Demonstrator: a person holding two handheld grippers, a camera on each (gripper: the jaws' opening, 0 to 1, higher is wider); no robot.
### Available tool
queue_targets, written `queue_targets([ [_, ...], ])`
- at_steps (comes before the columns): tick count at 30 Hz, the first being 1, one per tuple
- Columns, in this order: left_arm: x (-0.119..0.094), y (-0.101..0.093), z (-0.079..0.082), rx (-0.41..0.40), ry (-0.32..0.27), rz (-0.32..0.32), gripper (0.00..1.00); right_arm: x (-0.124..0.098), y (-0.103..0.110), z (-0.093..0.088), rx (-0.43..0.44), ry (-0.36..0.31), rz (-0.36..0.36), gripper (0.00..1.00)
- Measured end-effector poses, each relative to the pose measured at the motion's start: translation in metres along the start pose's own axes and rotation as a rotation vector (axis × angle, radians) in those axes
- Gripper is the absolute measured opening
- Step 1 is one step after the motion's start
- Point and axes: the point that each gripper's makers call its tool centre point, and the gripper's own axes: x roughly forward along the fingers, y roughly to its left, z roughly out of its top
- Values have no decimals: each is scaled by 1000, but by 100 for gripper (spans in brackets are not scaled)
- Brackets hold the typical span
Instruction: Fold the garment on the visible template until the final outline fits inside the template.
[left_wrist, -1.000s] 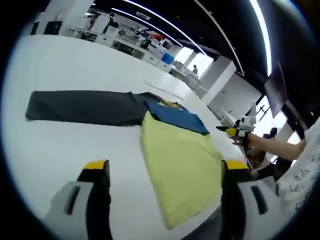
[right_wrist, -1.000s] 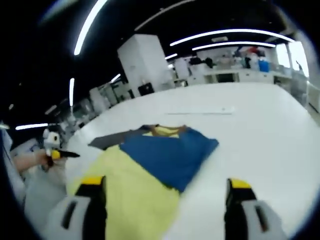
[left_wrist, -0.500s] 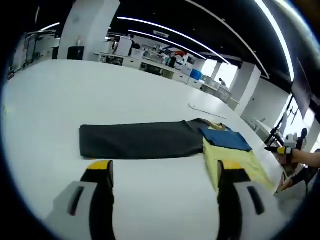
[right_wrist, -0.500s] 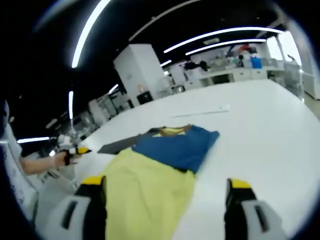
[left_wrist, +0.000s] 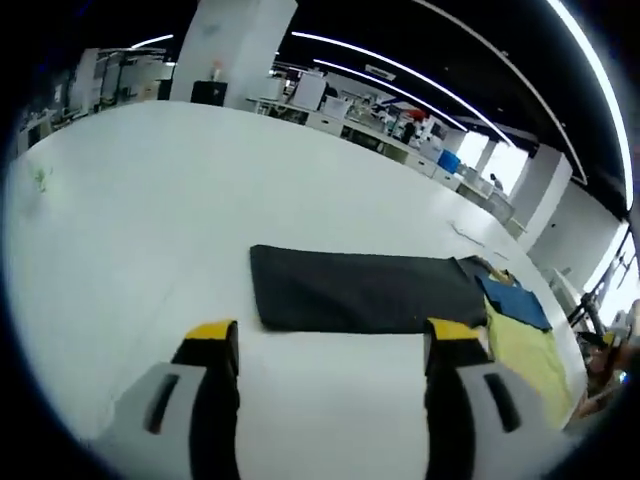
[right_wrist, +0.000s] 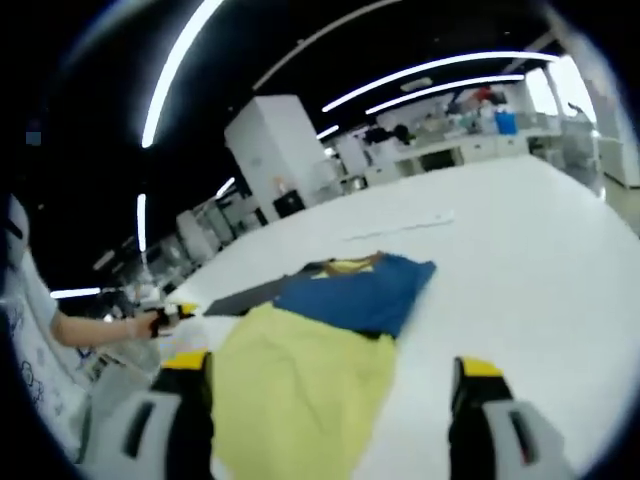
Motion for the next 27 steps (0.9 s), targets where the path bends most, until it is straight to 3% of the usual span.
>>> queue_targets([
  [7,12,2,-3,-21,10,41,56,-4,-2,-2,7,5,-25,100],
  [8,13,5,1,-19,-13,50,51,-5,-4,-2,25,1,-29,100],
  [11,14,14,-1,-35,-2,98,36,-8,-8,2,51,-19,-36,100],
  [14,16,22,-7,31,26,130,16,-9,-10,1,62,-16,-44,100],
  [16,18,26,-5,34,21,136,6,-9,-12,-1,62,-12,-51,100],
  [19,22,30,-1,-109,13,123,2,-9,-15,-2,80,-18,-58,100],
  [23,25,36,0,-107,26,135,1,-9,-14,-2,101,-34,-61,100],
  [24,25,35,0,-69,32,131,0,-9,-14,-3,102,-33,-62,100],
  [25,23,32,3,-24,23,126,0,-10,-14,-4,105,-33,-61,100],
  [27,20,18,14,-15,-17,83,0,-11,-12,-4,110,-38,-59,100],
])
